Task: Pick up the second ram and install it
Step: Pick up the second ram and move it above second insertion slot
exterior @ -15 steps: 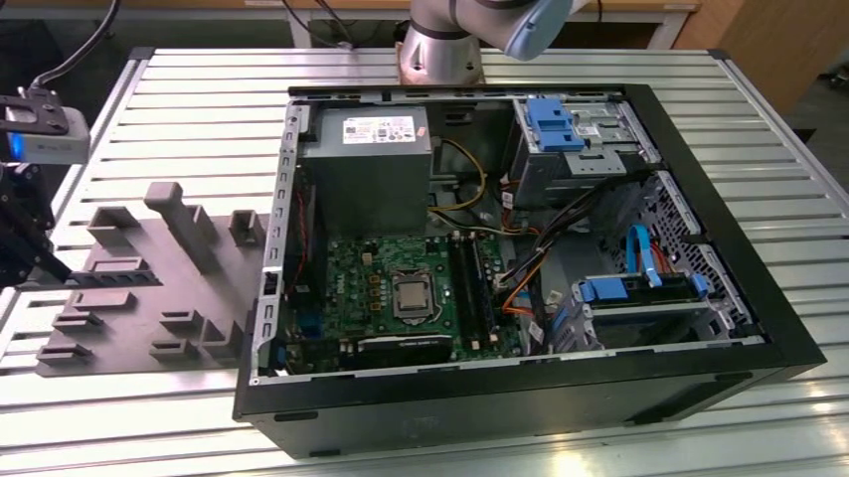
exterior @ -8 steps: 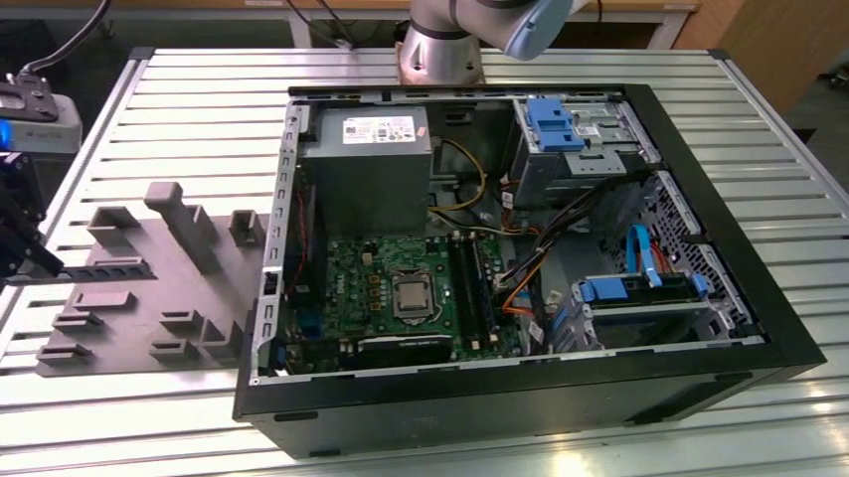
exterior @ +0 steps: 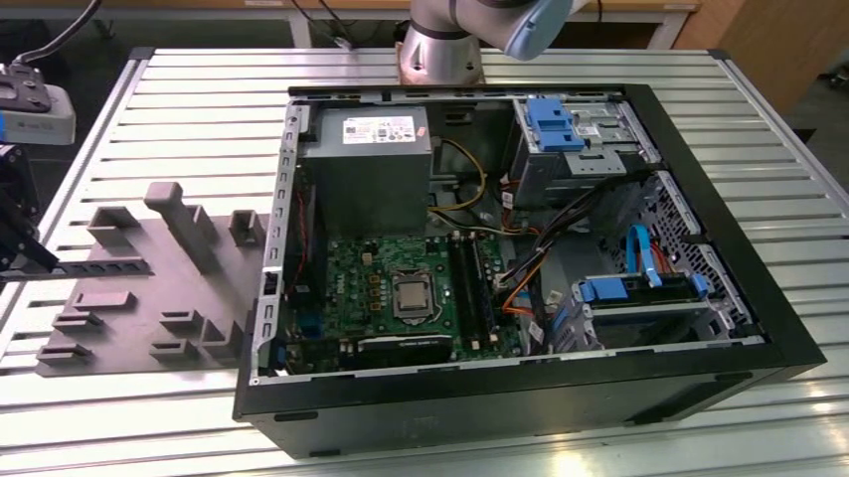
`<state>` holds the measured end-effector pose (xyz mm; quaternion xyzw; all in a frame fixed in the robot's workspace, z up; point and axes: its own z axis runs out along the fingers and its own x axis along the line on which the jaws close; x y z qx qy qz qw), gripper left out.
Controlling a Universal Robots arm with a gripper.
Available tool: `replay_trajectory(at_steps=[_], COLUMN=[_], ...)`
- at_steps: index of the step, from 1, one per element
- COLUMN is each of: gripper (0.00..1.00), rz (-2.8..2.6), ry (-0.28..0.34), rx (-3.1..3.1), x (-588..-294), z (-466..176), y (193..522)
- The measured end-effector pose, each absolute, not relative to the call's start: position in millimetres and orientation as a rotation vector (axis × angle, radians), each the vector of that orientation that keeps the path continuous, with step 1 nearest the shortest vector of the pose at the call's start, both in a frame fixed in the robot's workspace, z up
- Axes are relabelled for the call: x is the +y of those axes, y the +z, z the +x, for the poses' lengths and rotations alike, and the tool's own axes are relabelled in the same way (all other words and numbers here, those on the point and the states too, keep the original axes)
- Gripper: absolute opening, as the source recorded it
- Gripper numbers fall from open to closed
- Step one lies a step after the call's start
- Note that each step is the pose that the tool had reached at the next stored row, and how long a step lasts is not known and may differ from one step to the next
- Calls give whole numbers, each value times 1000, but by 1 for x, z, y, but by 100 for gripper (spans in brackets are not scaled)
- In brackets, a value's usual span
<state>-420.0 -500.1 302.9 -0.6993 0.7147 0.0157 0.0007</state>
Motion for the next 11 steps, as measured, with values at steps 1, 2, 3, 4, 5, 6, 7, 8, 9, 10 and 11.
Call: replay_trajectory(at_steps=[1,2,3,4,5,6,7,8,9,10,11], gripper=[11,11,11,11,11,11,11,11,11,11,11], rz=[-2196,-2196,-2196,-2196,-2196,-2196,-2196,-2196,-2196,-2196,-2196], ry=[49,50,50,50,50,50,50,50,50,50,50], rx=[2244,2244,2244,2244,2244,2244,2244,2244,2244,2244,2244], x=[-500,-500,-500,-500,-500,-500,-500,-500,-500,-500,-500], z=[-420,-420,-420,-420,-420,-420,-420,-420,-420,-420,-420], y=[304,305,306,307,308,309,310,311,312,313,318])
